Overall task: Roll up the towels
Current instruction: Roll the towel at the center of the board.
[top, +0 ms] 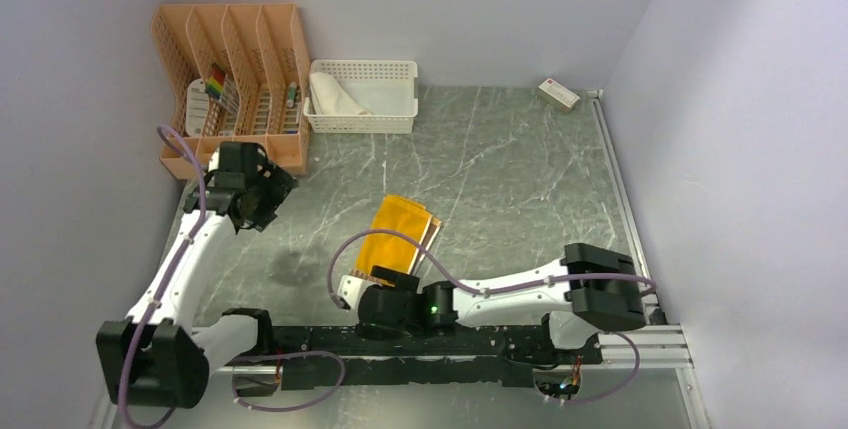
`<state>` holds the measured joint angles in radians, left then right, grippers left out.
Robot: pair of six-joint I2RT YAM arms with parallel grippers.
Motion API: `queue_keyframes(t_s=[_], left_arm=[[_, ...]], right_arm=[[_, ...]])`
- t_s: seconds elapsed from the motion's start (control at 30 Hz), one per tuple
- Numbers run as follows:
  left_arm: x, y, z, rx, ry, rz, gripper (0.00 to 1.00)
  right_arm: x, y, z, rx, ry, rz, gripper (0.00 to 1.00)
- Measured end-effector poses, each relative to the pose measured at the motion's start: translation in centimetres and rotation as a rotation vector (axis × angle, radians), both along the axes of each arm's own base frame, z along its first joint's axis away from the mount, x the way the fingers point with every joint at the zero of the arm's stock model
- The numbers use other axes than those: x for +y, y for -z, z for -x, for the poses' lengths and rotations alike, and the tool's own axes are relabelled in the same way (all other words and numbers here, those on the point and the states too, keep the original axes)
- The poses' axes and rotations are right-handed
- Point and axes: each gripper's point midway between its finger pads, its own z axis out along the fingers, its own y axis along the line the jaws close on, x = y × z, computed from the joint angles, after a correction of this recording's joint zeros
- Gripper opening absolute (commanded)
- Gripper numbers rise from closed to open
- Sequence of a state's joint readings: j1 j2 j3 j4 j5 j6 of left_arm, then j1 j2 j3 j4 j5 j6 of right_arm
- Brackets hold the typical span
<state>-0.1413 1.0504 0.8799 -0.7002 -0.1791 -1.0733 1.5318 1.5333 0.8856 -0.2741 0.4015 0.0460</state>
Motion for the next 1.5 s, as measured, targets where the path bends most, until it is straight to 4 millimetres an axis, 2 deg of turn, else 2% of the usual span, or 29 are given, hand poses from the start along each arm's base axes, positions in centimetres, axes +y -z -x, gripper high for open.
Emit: queue_keyframes(t_s=[0.07,0.13,0.23,0.33,0.5,0.63,0.7,0.77,0.8,0.93,1.03,1.1,1.2,1.27,1.4,1.5], left_arm=[[0.8,1.6,-0.2,0.040,0.035,0.035,0.91],[1.0,2.2,-0.4,0.050,0.078,0.069,0.91],[0.8,1.4,-0.7,0.009,0.140,0.094,0.91],[0.7,0.3,-0.8,-0.041,0.188,0.099,0.91],[0.6,-0.4,-0.6,-0.071,0.233,0.096,0.91],[0.4,-0.6,-0.4,-0.082,0.268,0.103,0.90],[0.2,-0.5,-0.2,-0.086,0.285,0.114,0.89],[0.1,0.2,0.2,-0.075,0.299,0.131,0.88],[0.0,0.7,0.5,-0.064,0.306,0.141,0.87],[-0.6,2.0,1.5,-0.038,0.348,0.178,0.81],[-1.5,2.4,2.1,-0.047,0.417,0.201,0.81],[-2.1,2.5,2.6,-0.066,0.466,0.213,0.83],[-3.2,2.7,3.4,-0.106,0.541,0.235,0.94],[-4.2,3.2,4.1,-0.128,0.590,0.272,0.95],[-6.3,4.8,5.7,-0.100,0.665,0.319,0.93],[-8.5,5.1,6.8,-0.083,0.752,0.325,0.93]], right_arm=[[0.7,0.9,0.2,0.009,-0.012,0.019,0.79],[1.4,1.7,0.2,0.012,-0.015,0.030,0.71],[2.1,2.5,-0.1,0.013,-0.003,0.037,0.56],[2.2,3.0,-1.2,0.010,0.043,0.034,0.46],[2.2,3.3,-3.0,-0.001,0.106,0.014,0.43],[2.4,3.9,-3.4,0.000,0.114,0.018,0.40],[2.5,4.3,-3.3,0.006,0.107,0.022,0.27],[2.7,4.4,-3.2,0.012,0.095,0.020,0.04],[2.8,4.5,-3.1,0.019,0.091,0.020,0.00],[2.9,4.6,-3.3,0.058,0.092,0.005,0.00],[2.2,4.3,-3.9,0.198,0.103,-0.068,0.00],[1.2,3.6,-5.1,0.290,0.142,-0.127,0.00],[-0.2,1.7,-8.2,0.425,0.225,-0.244,0.00],[-0.4,0.6,-9.6,0.496,0.247,-0.305,0.00],[0.5,-0.2,-9.9,0.654,0.227,-0.366,0.00],[1.0,0.6,-9.6,0.802,0.218,-0.385,0.00]])
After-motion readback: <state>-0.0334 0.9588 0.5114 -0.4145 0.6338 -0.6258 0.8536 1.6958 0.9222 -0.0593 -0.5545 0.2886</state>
